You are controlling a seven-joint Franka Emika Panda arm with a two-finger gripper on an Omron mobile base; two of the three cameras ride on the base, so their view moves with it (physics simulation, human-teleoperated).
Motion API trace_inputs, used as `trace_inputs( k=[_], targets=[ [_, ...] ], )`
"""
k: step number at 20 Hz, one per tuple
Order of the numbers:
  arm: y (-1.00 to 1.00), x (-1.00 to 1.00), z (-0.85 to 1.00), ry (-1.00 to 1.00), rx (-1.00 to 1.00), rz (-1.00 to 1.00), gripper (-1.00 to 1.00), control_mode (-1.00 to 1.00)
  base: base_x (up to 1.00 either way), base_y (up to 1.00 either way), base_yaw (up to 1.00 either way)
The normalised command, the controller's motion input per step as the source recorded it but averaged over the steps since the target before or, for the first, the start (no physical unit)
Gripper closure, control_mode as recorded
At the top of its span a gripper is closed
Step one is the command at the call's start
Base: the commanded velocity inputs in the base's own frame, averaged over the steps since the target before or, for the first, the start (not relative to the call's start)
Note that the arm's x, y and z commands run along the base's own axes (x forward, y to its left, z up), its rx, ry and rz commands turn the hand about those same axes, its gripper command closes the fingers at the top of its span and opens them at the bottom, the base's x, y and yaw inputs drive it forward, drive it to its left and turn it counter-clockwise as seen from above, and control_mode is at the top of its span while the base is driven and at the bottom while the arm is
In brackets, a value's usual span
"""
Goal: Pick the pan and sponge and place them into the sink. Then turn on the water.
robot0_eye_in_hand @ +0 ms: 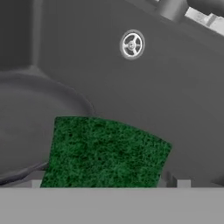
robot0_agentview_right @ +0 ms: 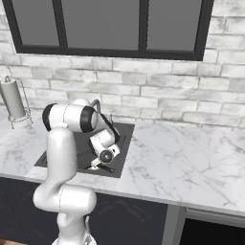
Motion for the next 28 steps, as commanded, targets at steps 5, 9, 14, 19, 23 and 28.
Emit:
trace_inputs(
  k=[5,9,14,19,23,28],
  targets=[
    [0.14,-0.26,-0.62,0.00,-0.06,-0.18,-1.00,-1.00,0.00,0.00,0.00],
    [0.08,-0.24,-0.44,0.02,0.00,-0.17,-1.00,-1.00,0.00,0.00,0.00],
    [0.05,-0.28,-0.43,0.01,0.00,-0.16,-1.00,-1.00,0.00,0.00,0.00],
    [0.04,-0.31,-0.29,0.06,0.01,-0.13,-1.00,-1.00,0.00,0.00,0.00],
    [0.14,-0.38,-0.21,0.11,0.00,-0.10,-1.00,-1.00,0.00,0.00,0.00],
    [0.15,-0.47,-0.18,0.08,0.00,-0.08,-1.00,-1.00,0.00,0.00,0.00]
  ],
)
